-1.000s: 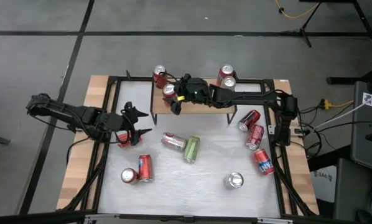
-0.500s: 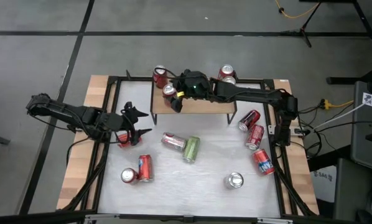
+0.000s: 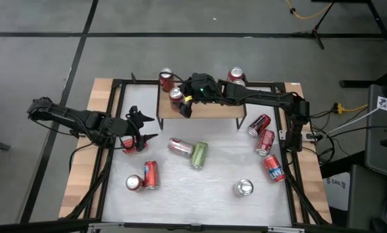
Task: Place canned beverage on shelf
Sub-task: Put the orange soda can on the shelf aligned with the other orange soda can
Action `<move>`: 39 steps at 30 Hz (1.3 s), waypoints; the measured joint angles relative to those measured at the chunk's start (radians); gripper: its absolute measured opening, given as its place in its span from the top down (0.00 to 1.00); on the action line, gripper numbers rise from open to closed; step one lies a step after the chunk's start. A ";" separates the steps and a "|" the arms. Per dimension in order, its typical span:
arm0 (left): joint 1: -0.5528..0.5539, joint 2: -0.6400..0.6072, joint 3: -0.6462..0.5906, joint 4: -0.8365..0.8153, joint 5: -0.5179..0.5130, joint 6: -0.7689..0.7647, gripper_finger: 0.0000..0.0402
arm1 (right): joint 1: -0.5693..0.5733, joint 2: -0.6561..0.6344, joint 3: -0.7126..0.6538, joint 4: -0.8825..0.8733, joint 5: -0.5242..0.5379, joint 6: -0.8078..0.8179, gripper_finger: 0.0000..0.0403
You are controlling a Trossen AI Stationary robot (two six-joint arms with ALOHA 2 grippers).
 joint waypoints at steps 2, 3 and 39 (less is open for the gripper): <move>0.000 0.000 0.000 0.000 0.000 0.000 0.20 | 0.000 0.000 0.000 -0.018 0.000 0.000 0.10; 0.000 0.000 0.000 0.000 0.000 0.000 0.20 | 0.000 0.000 0.000 -0.023 0.001 0.000 0.10; 0.000 0.000 0.000 0.000 0.000 -0.001 0.20 | 0.000 0.052 -0.002 0.016 0.054 0.002 0.24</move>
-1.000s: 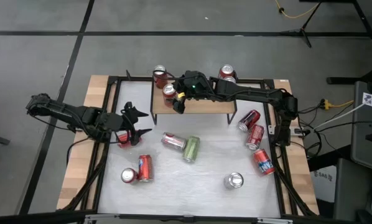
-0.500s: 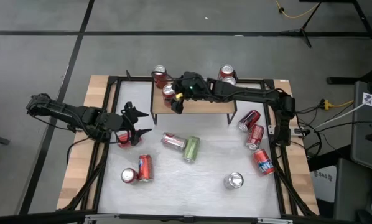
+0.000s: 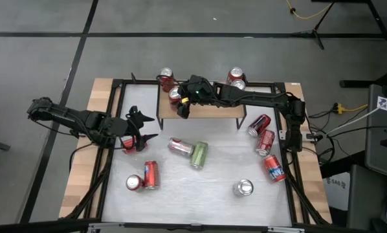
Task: Place canned beverage on shelf
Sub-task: Put the orange soda can on the shelf aligned with the other orange soda can
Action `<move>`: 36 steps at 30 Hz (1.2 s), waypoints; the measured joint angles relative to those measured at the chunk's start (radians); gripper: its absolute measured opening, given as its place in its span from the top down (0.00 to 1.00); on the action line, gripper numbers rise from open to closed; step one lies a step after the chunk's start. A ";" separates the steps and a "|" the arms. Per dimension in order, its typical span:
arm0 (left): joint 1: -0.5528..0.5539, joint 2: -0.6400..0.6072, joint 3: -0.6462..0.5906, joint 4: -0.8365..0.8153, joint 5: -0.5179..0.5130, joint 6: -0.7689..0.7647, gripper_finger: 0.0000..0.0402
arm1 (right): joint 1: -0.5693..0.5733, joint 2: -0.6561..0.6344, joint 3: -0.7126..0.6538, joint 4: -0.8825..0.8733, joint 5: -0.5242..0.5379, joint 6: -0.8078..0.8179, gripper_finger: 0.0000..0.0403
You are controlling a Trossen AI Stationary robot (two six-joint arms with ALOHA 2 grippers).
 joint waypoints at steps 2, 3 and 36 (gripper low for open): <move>0.000 0.000 0.000 0.000 0.000 0.000 0.20 | 0.000 0.000 0.000 0.001 0.000 0.000 0.27; 0.000 0.000 0.000 0.000 0.000 0.000 0.20 | 0.000 0.000 0.000 0.001 0.001 0.000 0.28; 0.000 0.000 0.000 -0.005 0.000 0.000 0.20 | -0.093 -0.268 0.000 -0.447 0.160 0.021 0.27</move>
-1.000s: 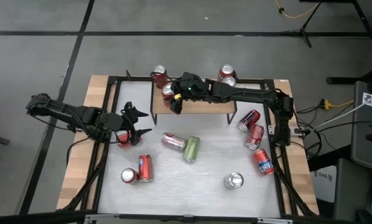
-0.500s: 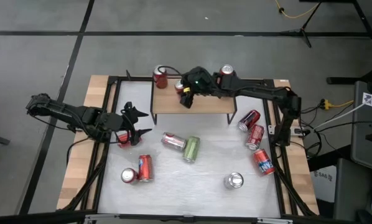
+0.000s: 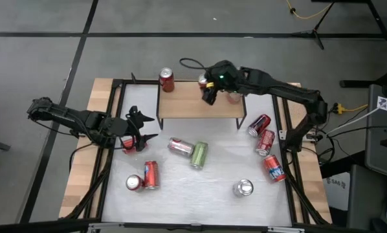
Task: Place canned beverage on shelf
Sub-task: Put the orange soda can on the shelf aligned with the other orange soda can
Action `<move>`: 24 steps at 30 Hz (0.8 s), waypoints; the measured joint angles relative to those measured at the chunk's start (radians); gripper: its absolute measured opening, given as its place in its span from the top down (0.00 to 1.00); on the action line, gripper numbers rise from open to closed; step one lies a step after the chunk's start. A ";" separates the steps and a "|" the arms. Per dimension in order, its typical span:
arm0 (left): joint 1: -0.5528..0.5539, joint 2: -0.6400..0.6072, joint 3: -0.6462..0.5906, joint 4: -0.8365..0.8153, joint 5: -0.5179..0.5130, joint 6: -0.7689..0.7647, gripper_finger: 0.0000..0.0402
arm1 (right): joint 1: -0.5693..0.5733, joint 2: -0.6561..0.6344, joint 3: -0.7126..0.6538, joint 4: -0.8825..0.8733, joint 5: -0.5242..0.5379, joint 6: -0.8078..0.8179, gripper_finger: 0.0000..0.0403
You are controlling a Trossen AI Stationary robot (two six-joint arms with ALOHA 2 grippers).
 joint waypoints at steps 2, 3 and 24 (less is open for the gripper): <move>0.000 0.000 0.000 0.000 0.000 0.000 0.20 | 0.000 -0.036 0.000 -0.018 0.023 0.000 0.27; 0.000 0.000 0.000 0.000 0.000 0.000 0.20 | 0.000 -0.054 0.000 -0.026 0.034 0.000 0.27; 0.000 0.000 0.000 0.001 0.000 0.000 0.20 | -0.148 -0.263 -0.397 0.319 -0.049 0.026 0.28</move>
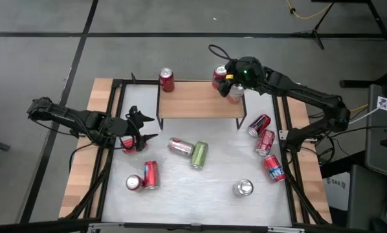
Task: Place canned beverage on shelf
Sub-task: Put the orange soda can on the shelf aligned with the other orange soda can
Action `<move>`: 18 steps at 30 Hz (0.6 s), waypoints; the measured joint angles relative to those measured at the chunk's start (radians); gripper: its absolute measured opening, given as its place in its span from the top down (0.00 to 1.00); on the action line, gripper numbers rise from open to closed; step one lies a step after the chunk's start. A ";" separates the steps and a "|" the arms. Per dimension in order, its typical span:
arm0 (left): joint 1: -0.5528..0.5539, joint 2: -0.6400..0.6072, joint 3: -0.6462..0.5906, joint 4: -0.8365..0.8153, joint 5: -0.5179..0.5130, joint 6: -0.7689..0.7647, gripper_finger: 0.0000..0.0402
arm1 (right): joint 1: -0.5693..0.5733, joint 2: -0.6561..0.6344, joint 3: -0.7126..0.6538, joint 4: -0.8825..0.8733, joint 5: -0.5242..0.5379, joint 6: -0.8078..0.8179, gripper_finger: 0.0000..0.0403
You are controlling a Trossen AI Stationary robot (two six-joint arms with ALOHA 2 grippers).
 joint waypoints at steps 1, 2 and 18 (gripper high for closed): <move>0.000 0.000 0.000 0.000 0.000 0.000 0.20 | -0.005 0.000 -0.006 0.007 -0.001 0.001 0.28; 0.000 0.000 0.000 0.000 0.000 0.000 0.20 | -0.010 0.000 -0.011 0.008 -0.001 0.001 0.28; 0.000 0.000 0.000 0.001 0.000 0.000 0.20 | -0.007 0.081 -0.013 0.067 -0.019 0.023 0.26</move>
